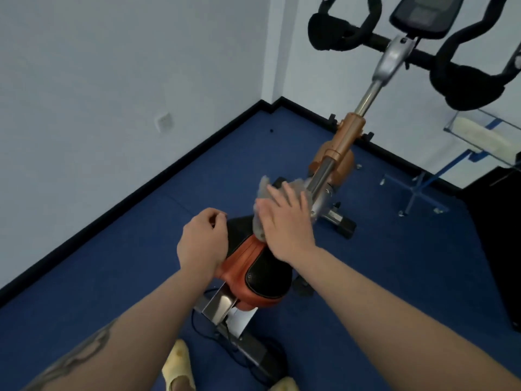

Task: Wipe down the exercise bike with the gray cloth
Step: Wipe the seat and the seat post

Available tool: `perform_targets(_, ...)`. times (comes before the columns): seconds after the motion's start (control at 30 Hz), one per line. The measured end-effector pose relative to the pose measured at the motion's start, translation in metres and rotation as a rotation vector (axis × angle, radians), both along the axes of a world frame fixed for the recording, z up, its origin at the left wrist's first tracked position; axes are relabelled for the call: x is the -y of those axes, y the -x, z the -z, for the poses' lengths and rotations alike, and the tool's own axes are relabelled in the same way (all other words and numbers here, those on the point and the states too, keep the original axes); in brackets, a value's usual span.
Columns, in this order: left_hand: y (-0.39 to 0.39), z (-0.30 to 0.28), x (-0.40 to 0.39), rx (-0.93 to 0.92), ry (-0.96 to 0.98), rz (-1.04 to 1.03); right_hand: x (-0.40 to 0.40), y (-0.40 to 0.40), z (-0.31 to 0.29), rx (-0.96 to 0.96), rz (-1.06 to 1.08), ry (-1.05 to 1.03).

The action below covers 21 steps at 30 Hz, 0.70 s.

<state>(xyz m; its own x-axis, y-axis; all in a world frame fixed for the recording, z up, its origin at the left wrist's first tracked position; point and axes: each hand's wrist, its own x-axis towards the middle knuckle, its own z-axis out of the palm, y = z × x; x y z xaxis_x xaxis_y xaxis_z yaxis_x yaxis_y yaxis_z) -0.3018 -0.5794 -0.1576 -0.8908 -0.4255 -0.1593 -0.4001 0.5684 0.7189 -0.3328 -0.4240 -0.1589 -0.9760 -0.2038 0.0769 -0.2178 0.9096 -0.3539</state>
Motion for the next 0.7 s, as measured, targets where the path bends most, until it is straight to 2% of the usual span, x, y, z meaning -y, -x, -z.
perform_targets(0.07,0.001,0.002,0.001,0.0,-0.015,-0.043,-0.002,-0.012,-0.001,-0.037,-0.194,0.001)
perform_targets(0.13,-0.001,0.002,0.0,-0.009,-0.046,-0.082,-0.015,0.002,-0.008,0.003,-0.308,-0.067)
perform_targets(0.27,-0.005,0.002,0.0,-0.044,-0.159,-0.106,-0.014,0.03,-0.018,0.082,-0.124,-0.201)
perform_targets(0.33,-0.009,0.003,0.001,-0.069,-0.256,-0.082,0.005,0.015,-0.014,0.051,-0.126,-0.218)
perform_targets(0.4,-0.015,0.004,0.003,-0.086,-0.338,-0.01,0.012,-0.004,-0.011,0.006,-0.261,-0.137)
perform_targets(0.47,-0.023,0.007,0.007,-0.103,-0.373,0.106,0.002,-0.001,-0.019,0.039,-0.349,-0.108)
perform_targets(0.6,-0.039,0.014,0.021,-0.051,-0.535,0.298,0.004,0.021,-0.028,0.057,-0.329,-0.405)
perform_targets(0.63,-0.04,0.015,0.023,-0.034,-0.551,0.325,0.011,0.02,-0.029,0.053,-0.314,-0.433)
perform_targets(0.7,-0.042,0.015,0.024,-0.042,-0.559,0.349,0.019,0.008,-0.026,0.067,-0.344,-0.323)
